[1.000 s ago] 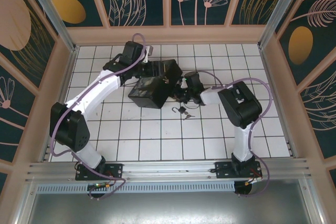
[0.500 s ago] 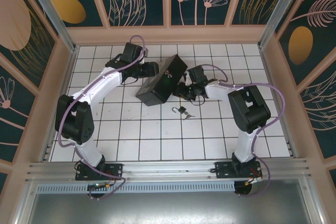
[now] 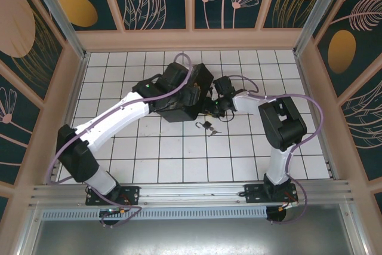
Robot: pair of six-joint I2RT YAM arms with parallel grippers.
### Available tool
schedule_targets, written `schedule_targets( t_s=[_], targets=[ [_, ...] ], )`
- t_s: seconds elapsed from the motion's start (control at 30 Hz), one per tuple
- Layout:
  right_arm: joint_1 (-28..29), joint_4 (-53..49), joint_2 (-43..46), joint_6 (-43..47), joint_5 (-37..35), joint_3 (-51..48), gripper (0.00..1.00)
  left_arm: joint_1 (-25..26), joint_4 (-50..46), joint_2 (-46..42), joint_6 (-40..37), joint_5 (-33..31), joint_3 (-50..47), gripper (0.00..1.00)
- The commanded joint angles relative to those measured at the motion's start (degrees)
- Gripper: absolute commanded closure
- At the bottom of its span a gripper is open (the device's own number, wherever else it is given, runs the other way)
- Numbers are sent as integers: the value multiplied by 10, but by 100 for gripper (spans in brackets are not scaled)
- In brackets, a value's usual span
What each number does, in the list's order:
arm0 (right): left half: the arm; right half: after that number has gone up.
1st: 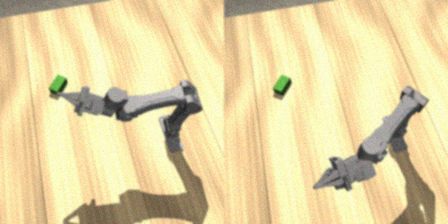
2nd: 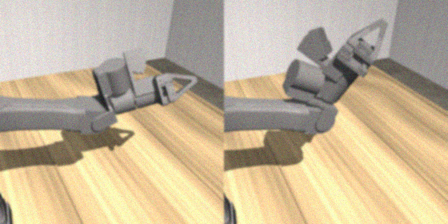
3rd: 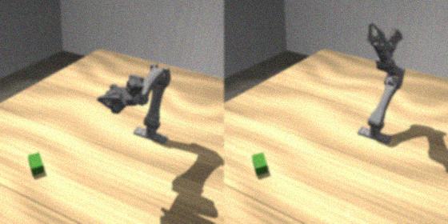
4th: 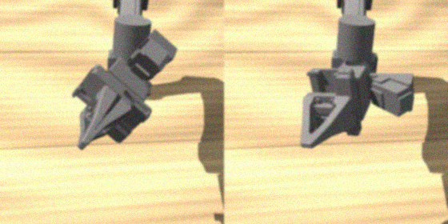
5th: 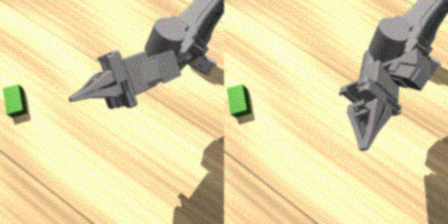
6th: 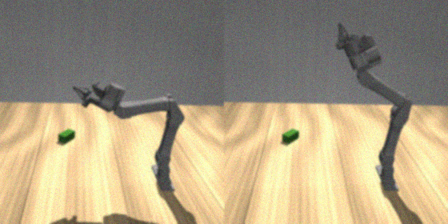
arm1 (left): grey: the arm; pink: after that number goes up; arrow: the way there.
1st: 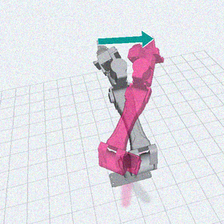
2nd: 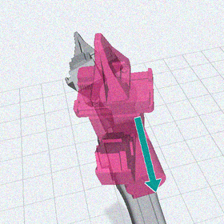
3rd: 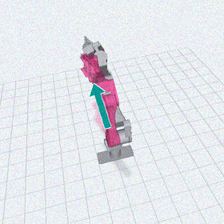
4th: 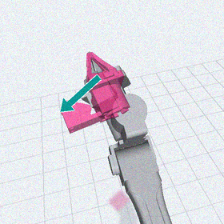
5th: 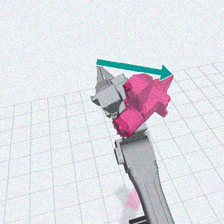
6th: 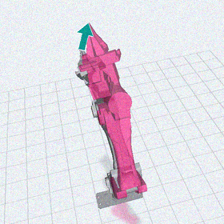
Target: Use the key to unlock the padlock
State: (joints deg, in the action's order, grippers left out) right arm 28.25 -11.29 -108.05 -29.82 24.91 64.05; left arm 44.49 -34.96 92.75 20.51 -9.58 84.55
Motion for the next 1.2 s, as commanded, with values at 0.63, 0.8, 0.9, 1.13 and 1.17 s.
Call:
schedule_targets(
  t_s=[0.63, 0.8, 0.9, 1.13, 1.17],
  targets=[
    [-3, -24, -7, 24, 20, 1, 55, -75, 1, 109, -54, -131, 44, 46],
    [-3, -34, 6, 49, 34, 4, 56, -87, 14, 103, -56, -50, 63, 44],
    [-7, -35, 15, 51, 30, 5, 56, -87, 11, 84, -47, -33, 54, 42],
    [-30, -34, 70, 71, 7, 21, 54, -137, 29, 58, 37, 7, 22, 25],
    [-40, -30, 77, 78, 6, 32, 53, -153, 40, 58, 59, 7, 10, 22]
  ],
)
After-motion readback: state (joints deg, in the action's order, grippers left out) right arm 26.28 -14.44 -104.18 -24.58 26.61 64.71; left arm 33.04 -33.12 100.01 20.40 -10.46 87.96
